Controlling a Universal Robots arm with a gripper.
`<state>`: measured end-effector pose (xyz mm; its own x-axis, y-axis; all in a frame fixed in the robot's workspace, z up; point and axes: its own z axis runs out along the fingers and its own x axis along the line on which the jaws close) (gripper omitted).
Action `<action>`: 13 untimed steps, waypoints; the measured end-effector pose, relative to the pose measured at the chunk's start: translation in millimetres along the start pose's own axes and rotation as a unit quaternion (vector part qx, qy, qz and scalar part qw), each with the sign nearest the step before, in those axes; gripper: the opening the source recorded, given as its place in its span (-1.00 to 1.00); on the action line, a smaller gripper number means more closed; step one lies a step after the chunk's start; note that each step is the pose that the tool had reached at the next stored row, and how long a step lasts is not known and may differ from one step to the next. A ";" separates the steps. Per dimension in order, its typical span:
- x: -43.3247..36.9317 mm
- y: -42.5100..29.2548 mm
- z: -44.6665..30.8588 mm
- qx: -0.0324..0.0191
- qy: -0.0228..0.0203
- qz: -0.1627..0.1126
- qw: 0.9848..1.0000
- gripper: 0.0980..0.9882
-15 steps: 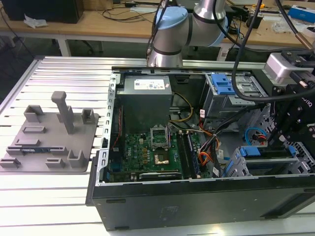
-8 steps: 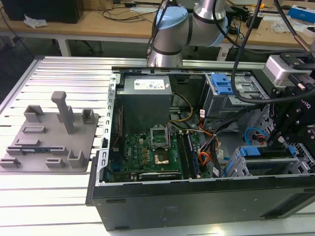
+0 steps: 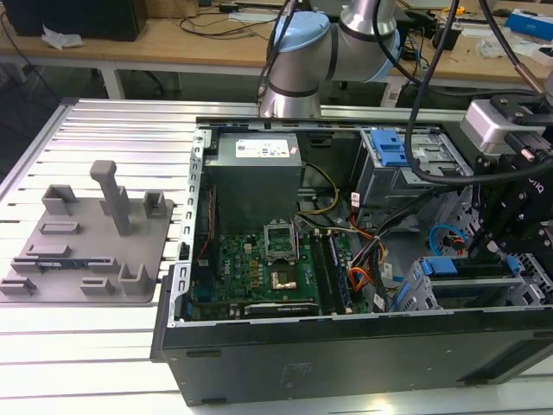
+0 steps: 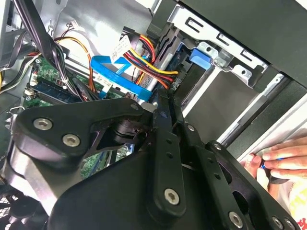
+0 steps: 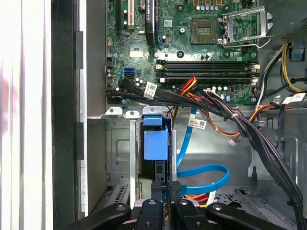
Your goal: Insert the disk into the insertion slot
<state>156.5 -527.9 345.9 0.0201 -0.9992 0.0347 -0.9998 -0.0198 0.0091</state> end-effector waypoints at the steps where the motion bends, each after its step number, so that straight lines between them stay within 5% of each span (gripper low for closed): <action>1: 0.0 0.0 0.5 0.000 0.000 0.000 1.000 -0.86; 13: 0.9 0.0 9.4 0.004 0.000 0.000 1.000 -0.83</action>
<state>156.4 -529.1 336.5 0.0201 -0.9992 0.0344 -0.9998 -0.0201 0.0014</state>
